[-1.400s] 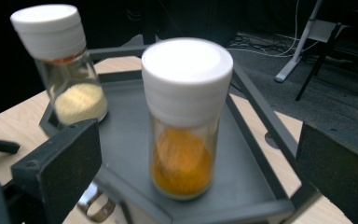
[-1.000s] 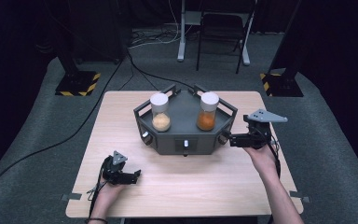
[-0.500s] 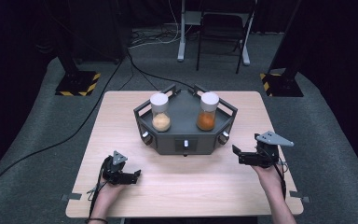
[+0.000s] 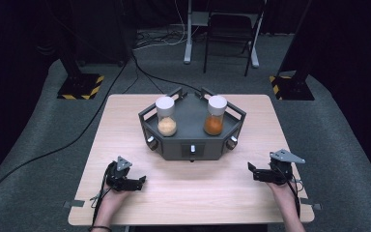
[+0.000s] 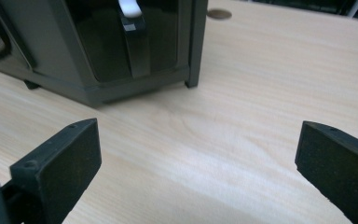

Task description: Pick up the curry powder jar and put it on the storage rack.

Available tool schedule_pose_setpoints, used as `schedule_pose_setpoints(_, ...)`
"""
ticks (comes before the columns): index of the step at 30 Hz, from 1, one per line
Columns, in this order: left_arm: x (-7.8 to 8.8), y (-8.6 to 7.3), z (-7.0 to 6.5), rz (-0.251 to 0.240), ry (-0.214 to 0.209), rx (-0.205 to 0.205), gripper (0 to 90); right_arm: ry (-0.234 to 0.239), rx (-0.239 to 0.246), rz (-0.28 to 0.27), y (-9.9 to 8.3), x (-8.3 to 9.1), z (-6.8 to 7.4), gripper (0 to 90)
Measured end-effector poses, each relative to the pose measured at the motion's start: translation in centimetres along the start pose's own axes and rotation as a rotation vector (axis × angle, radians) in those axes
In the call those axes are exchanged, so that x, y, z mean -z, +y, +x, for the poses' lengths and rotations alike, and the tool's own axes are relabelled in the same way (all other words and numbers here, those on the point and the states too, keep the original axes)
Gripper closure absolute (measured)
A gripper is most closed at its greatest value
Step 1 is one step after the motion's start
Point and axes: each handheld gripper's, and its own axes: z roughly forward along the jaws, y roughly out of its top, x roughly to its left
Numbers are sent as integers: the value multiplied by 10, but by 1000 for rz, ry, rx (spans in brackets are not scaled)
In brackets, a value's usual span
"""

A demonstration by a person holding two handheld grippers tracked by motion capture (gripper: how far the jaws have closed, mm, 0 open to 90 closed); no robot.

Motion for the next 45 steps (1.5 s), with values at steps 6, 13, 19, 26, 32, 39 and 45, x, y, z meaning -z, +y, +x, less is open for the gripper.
schedule_pose_setpoints(6,0,0,0,1,-1,-1,32,-23,-21,36,-10,-5,-4,0)
schedule_pose_setpoints(13,0,0,0,1,-1,-1,30,-49,-33,100,-16,-12,-9,9)
schedule_pose_setpoints(19,-1,1,1,2,-3,-3,27,-37,-41,143,-15,-19,-16,38)
schedule_pose_setpoints(26,-1,1,1,2,-4,-4,26,-41,-58,209,-11,-26,-21,53)
schedule_pose_setpoints(32,-1,1,1,2,-4,-4,24,-54,-40,249,-8,-32,-20,48)
schedule_pose_setpoints(39,-1,1,1,2,-4,-4,25,-46,-31,227,-13,-33,-21,18)
schedule_pose_setpoints(45,-1,1,1,2,-4,-4,25,-44,-30,227,-13,-33,-21,15)
